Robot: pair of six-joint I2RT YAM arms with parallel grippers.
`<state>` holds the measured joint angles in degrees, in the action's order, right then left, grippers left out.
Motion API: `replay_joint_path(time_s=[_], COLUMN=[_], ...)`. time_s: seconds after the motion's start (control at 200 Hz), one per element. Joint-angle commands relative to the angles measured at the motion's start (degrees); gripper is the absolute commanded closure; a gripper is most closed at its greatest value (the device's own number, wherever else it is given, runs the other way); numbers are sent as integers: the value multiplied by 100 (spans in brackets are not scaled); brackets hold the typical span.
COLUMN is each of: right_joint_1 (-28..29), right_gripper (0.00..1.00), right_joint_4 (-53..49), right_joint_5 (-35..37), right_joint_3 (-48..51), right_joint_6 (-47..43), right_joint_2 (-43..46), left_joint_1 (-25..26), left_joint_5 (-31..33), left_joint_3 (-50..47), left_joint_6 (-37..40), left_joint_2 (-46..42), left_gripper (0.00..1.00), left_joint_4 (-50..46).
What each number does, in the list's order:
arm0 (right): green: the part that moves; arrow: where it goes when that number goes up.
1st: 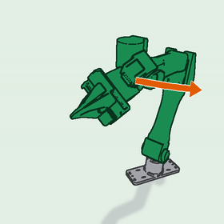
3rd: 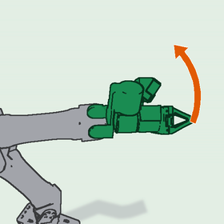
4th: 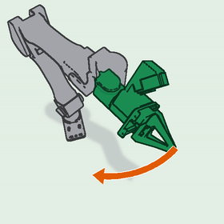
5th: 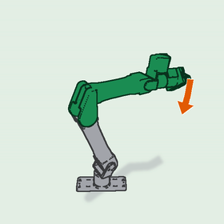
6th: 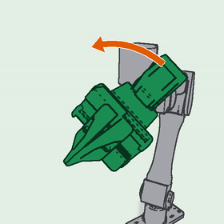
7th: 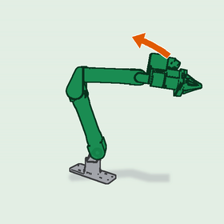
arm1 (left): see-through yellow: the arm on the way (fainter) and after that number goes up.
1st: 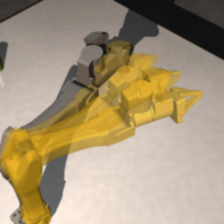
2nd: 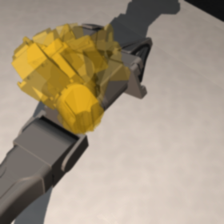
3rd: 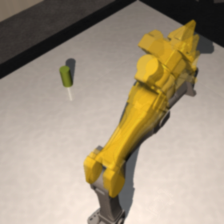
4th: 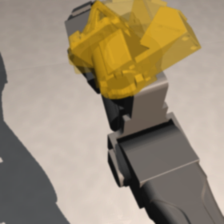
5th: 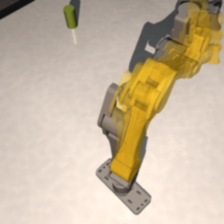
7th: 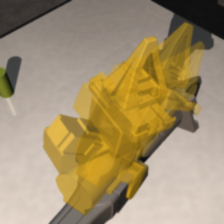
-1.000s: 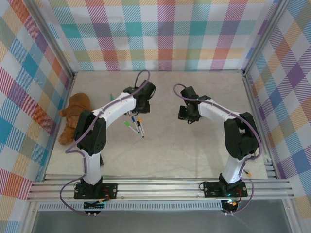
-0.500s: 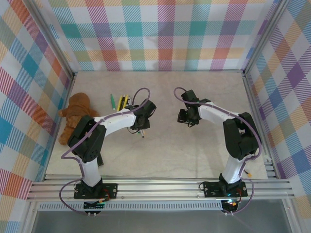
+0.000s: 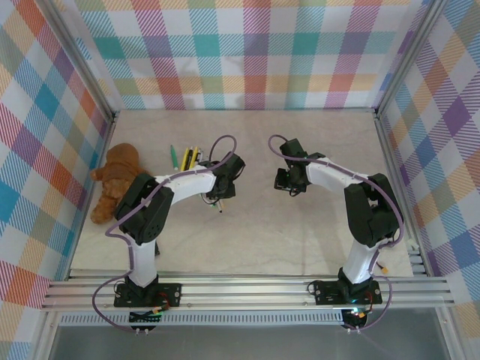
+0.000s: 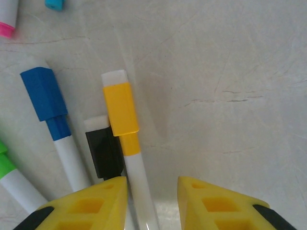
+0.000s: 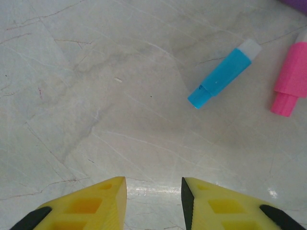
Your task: Open the pen caps
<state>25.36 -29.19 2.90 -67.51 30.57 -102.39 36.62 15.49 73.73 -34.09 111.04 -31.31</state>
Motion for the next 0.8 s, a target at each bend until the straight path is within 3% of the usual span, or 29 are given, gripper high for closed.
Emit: replay_joint_path(time_s=[0.0,0.38,0.555,0.655,0.795], right_joint_1=[21,21,21,-4,-231], right_gripper=[63,65,65,65,63], right_joint_4=[-34,-10,61,196,745], right_joint_5=[-77,-229,-459,-726,-1730], right_joint_3=[-121,-184,-199,-143,74], right_joint_6=[-67,-32,28,87,382], right_joint_2=[-69,-233,-248,-203,-185], left_joint_1=[21,62,187,205,214], left_joint_5=[-71,-450,-758,-1453,-2511], left_joint_3=[181,353,568,551,685], left_joint_6=[-36,204,536,791,1175], left_joint_2=[175,657,892,771,608], left_gripper=[68,84,98,100,100], left_joint_4=[-110,-110,-65,187,294])
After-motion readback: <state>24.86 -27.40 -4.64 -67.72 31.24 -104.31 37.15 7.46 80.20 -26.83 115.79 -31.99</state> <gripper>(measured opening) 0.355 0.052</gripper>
